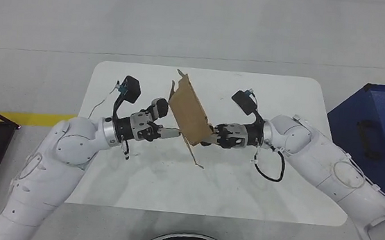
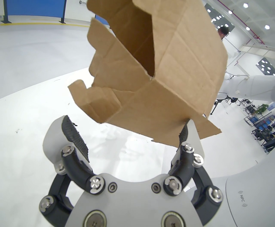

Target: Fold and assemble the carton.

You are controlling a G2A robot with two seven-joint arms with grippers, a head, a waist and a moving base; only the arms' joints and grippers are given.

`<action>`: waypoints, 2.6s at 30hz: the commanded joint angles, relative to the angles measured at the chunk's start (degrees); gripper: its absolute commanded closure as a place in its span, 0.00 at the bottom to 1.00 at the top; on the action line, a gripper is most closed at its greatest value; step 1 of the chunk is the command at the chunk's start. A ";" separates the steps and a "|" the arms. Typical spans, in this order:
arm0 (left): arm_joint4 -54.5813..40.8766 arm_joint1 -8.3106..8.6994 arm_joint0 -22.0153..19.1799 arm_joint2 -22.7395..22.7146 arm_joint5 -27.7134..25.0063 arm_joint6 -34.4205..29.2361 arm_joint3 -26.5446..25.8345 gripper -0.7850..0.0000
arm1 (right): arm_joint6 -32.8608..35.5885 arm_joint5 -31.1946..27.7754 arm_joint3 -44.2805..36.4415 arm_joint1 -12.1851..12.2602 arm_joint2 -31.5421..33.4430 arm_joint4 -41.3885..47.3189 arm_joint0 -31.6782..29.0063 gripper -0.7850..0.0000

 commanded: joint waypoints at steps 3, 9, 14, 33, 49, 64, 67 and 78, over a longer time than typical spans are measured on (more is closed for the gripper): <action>-2.32 0.42 1.51 -2.10 -2.39 -0.34 0.88 0.00 | -0.99 0.00 -1.56 0.37 2.50 -1.93 -1.83 1.00; -7.63 0.95 2.97 -4.36 -5.91 -1.47 2.10 0.00 | -3.12 0.00 -5.07 0.81 7.02 -6.96 -5.14 1.00; -13.93 1.35 2.16 -5.27 -6.44 -4.61 4.42 0.00 | -3.75 0.00 -7.01 0.92 8.82 -10.35 -6.68 1.00; -18.35 1.61 1.05 -5.07 -6.42 -7.68 6.71 0.00 | -8.44 3.94 -8.08 0.72 11.21 -17.82 -8.75 1.00; -26.10 0.44 -5.36 1.53 -6.06 -11.02 16.87 0.15 | -10.91 0.00 -12.89 3.41 19.15 -29.01 -16.32 1.00; -28.94 -1.31 -11.76 9.06 -9.13 -14.71 20.16 1.00 | -9.97 0.00 -14.24 3.96 18.15 -29.80 -16.20 1.00; -31.48 -1.46 -12.30 10.21 -9.67 -16.66 20.46 1.00 | -11.14 0.00 -12.78 3.76 17.75 -28.09 -15.85 1.00; -56.27 -2.72 -15.34 15.42 -6.18 -26.93 25.36 1.00 | -14.88 0.00 -9.98 3.35 18.59 -20.09 -16.18 0.72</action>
